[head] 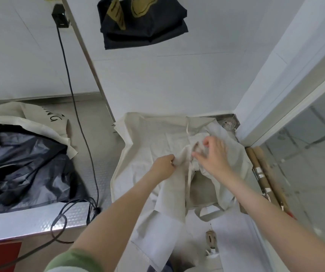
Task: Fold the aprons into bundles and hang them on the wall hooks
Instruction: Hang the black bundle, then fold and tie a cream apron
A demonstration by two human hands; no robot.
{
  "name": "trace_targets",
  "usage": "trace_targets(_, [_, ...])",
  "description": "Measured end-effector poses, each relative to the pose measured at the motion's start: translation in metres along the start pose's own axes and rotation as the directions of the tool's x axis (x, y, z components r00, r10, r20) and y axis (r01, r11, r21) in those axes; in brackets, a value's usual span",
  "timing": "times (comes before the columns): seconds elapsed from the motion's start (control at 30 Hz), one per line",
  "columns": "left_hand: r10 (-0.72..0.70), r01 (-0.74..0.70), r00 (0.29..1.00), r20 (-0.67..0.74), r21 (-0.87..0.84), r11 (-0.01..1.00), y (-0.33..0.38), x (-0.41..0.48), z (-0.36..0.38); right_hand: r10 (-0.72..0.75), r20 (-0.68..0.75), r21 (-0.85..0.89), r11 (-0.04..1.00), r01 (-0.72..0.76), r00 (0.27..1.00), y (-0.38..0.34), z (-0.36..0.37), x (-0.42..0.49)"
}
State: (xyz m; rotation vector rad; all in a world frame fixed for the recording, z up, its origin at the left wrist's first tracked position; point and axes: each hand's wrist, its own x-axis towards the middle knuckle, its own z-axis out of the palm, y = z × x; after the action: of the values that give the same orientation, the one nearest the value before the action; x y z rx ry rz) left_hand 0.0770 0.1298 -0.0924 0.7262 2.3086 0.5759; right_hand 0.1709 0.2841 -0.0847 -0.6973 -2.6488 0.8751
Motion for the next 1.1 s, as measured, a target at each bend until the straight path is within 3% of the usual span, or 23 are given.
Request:
trace_targets(0.07, [0.01,-0.009,1.0,0.001,-0.073,0.997,-0.004,0.004,-0.007,0.003,0.282,0.045,0.999,-0.017,0.959,-0.007,-0.003,-0.018])
trace_targets(0.1, [0.016,-0.015,1.0,0.009,-0.129,0.991,-0.004,0.006,-0.009,0.087,0.466,0.023,0.994,-0.111,0.88,-0.01,-0.002,-0.025])
trace_targets(0.17, [0.032,-0.025,0.999,0.024,-0.258,0.966,-0.002,0.008,-0.014,0.248,0.724,-0.14,0.967,-0.215,0.643,-0.013,0.005,-0.038])
trace_targets(0.23, [0.037,-0.019,0.999,0.036,-0.408,0.913,0.002,0.008,-0.02,0.3,0.84,-0.196,0.945,-0.261,0.453,-0.015,0.013,-0.045])
trace_targets(0.3, [0.054,-0.017,0.997,0.054,-0.534,0.845,0.004,0.006,-0.025,0.215,0.894,-0.039,0.911,-0.41,0.394,-0.019,0.02,-0.051])
trace_targets(0.43, [0.06,0.039,0.988,0.146,-0.592,0.805,-0.003,-0.004,-0.038,0.048,0.891,0.282,0.723,-0.631,0.452,-0.035,0.02,-0.051])
trace_targets(0.57, [-0.121,0.196,0.978,0.168,-0.563,0.803,-0.041,-0.017,-0.062,0.066,0.803,0.466,0.551,-0.692,0.593,-0.058,0.018,-0.033])
trace_targets(0.7, [-0.269,0.368,0.929,0.255,-0.709,0.601,-0.098,-0.034,-0.08,0.092,0.706,0.671,0.23,-0.705,0.702,-0.074,0.026,-0.004])
trace_targets(0.77, [-0.234,0.372,0.925,0.299,-0.838,0.4,-0.119,-0.04,-0.082,0.069,0.684,0.724,0.062,-0.687,0.727,-0.078,0.036,0.013])
trace_targets(0.83, [-0.197,0.351,0.928,0.317,-0.92,0.174,-0.134,-0.042,-0.079,0.038,0.649,0.761,-0.04,-0.648,0.76,-0.082,0.044,0.028])
trace_targets(0.87, [-0.196,0.344,0.929,0.314,-0.928,0.142,-0.141,-0.044,-0.078,0.015,0.622,0.783,-0.029,-0.621,0.783,-0.086,0.048,0.034])
trace_targets(0.9, [-0.21,0.341,0.931,0.299,-0.918,0.203,-0.146,-0.045,-0.074,-0.003,0.593,0.805,0.025,-0.593,0.805,-0.087,0.05,0.037])
trace_targets(0.97, [-0.208,0.307,0.95,0.233,-0.814,0.493,-0.154,-0.047,-0.069,-0.027,0.574,0.803,0.216,-0.556,0.818,-0.085,0.063,0.04])
trace_targets(1.03, [-0.189,0.255,0.967,0.172,-0.68,0.688,-0.156,-0.047,-0.058,0.007,0.594,0.687,0.516,-0.512,0.804,-0.074,0.077,0.037])
trace_targets(1.1, [-0.238,0.264,0.963,0.123,-0.591,0.762,-0.168,-0.041,-0.047,0.093,0.599,0.37,0.848,-0.378,0.795,-0.06,0.091,0.032])
